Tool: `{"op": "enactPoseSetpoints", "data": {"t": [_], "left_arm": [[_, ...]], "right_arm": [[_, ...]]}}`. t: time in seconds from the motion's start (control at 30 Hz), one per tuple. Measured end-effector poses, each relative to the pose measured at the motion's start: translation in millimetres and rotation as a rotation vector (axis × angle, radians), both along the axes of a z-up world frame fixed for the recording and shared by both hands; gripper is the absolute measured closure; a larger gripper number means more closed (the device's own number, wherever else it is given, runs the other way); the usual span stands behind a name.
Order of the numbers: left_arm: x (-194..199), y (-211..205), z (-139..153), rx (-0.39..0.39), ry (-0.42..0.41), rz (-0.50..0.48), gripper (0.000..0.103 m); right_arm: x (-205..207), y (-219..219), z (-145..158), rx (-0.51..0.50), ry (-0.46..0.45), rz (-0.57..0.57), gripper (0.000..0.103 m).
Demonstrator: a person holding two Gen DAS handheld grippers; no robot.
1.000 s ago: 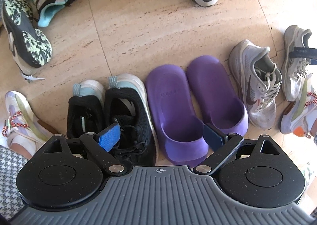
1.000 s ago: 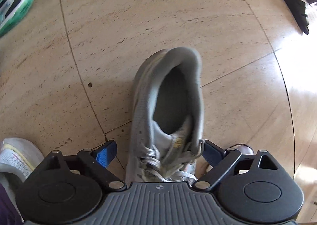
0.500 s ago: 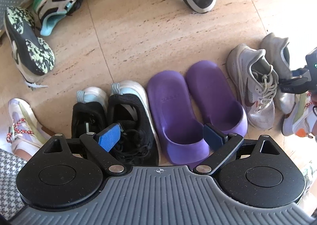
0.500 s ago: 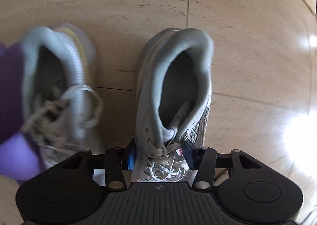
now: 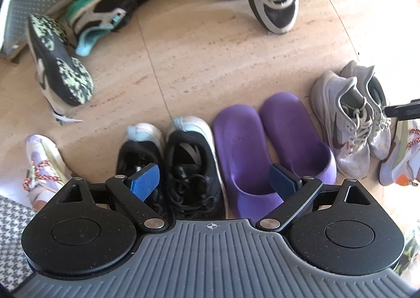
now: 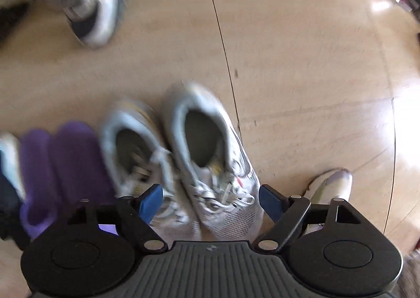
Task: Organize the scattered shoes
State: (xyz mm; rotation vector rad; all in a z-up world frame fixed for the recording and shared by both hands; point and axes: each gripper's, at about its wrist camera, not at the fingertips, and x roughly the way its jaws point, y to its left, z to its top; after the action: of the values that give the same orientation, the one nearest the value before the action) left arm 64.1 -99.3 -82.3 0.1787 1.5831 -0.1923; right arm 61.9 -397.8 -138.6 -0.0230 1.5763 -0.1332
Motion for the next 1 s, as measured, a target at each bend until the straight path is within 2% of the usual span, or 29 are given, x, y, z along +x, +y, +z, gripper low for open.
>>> {"op": "enactPoseSetpoints", "data": {"t": [0.1,0.2,0.33,0.4,0.5,0.6,0.83,1.0], "left_arm": [[-12,4,9,0.009,-0.029,-0.011,0.009],[-28,3,25,-0.020,-0.054,-0.012,0.009],[-47,-3,48,-0.066,-0.100,-0.009,0.009],[-62,-9,72,-0.107,-0.158,-0.004,0.009],[-80,-12,89,-0.143,-0.205,0.009,0.009],[-96,-13,97,-0.160,-0.223,-0.002,0.009],[-102,-12,95,-0.102,-0.276,-0.013,0.009],[-94,-4,90,-0.097,-0.301,0.027,0.009]], "right_arm": [[-16,18,36,0.024,-0.067,-0.016,0.015],[-43,34,62,0.038,-0.104,-0.053,0.014],[-88,47,76,0.097,-0.124,-0.159,0.013],[-109,51,80,0.126,-0.111,-0.231,0.013],[-130,57,90,0.140,-0.097,-0.271,0.013],[-142,57,105,0.124,-0.125,-0.310,0.011],[-152,52,110,0.134,-0.139,-0.347,0.010],[-149,46,89,0.164,-0.131,-0.382,0.009]]}}
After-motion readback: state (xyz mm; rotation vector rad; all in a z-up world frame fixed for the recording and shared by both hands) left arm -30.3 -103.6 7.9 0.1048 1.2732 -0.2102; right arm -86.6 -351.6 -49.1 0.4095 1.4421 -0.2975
